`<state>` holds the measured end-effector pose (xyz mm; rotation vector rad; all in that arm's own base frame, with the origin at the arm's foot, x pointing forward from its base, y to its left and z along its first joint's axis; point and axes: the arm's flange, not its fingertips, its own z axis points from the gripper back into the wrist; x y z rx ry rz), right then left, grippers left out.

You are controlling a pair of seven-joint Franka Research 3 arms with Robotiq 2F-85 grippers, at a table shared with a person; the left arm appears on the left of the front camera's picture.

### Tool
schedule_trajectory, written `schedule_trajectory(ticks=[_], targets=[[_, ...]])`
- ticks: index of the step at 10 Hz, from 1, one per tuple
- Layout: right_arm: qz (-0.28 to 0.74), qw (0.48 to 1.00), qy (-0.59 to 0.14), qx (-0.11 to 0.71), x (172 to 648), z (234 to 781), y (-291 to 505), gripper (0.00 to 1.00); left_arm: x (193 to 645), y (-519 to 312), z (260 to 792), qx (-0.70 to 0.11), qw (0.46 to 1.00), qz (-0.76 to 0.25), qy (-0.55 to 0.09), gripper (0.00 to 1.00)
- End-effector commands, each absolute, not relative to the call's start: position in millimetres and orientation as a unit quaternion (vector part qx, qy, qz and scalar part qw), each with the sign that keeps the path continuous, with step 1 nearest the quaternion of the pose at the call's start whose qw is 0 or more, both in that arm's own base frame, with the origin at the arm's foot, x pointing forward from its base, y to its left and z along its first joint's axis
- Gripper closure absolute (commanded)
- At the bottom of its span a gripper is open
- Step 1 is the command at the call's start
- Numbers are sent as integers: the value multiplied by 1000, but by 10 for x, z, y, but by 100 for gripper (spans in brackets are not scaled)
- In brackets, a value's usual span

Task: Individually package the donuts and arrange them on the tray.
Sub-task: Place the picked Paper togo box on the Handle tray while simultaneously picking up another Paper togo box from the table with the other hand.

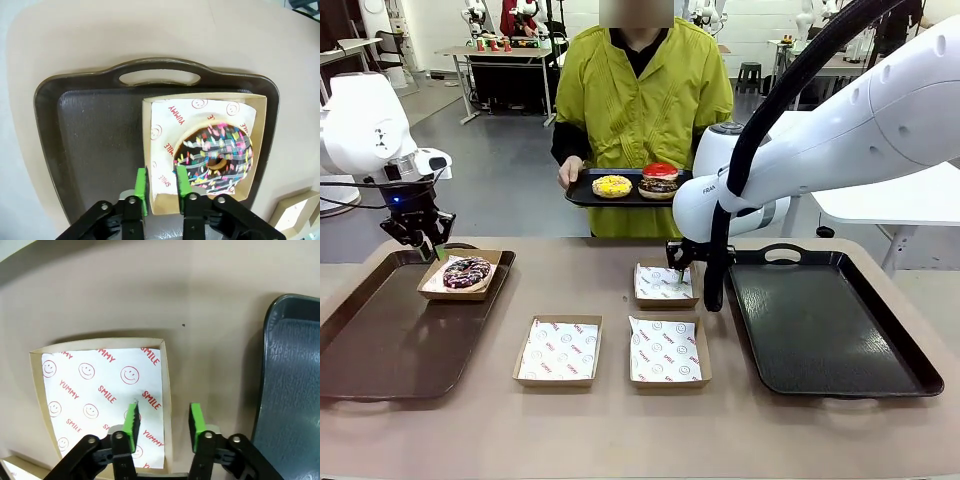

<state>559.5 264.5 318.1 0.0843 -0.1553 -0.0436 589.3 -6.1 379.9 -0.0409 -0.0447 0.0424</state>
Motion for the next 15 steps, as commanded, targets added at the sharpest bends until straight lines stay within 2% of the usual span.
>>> schedule_trajectory(ticks=[1,2,3,4,9,10,11,13,15], targets=[[-37,994,-95,25,5642,3150,2709,86,5927,-59,3789,-16,999,19,-24,0],[-40,994,-95,25,5642,3153,2707,96,5925,-60,3790,-17,999,19,-23,0],[-42,994,-96,25,5643,3155,2707,100,5924,-60,3792,-17,999,18,-22,10],[-45,994,-97,25,5642,3158,2710,100,5920,-60,3799,-19,999,18,-22,2],[-54,994,-88,21,5619,3193,2712,100,5886,-24,3854,-48,999,21,-13,0],[-50,996,-75,30,5561,3287,2711,100,5822,35,3925,-91,996,18,-6,0],[-40,996,-78,20,5458,3442,2697,100,5686,191,4076,-167,986,12,9,0],[-39,995,-86,19,5294,3807,2588,100,5197,599,4428,-304,953,-10,-11,0],[-43,995,-89,14,5237,4118,2487,100,4748,1009,4671,-395,918,7,-18,0]])
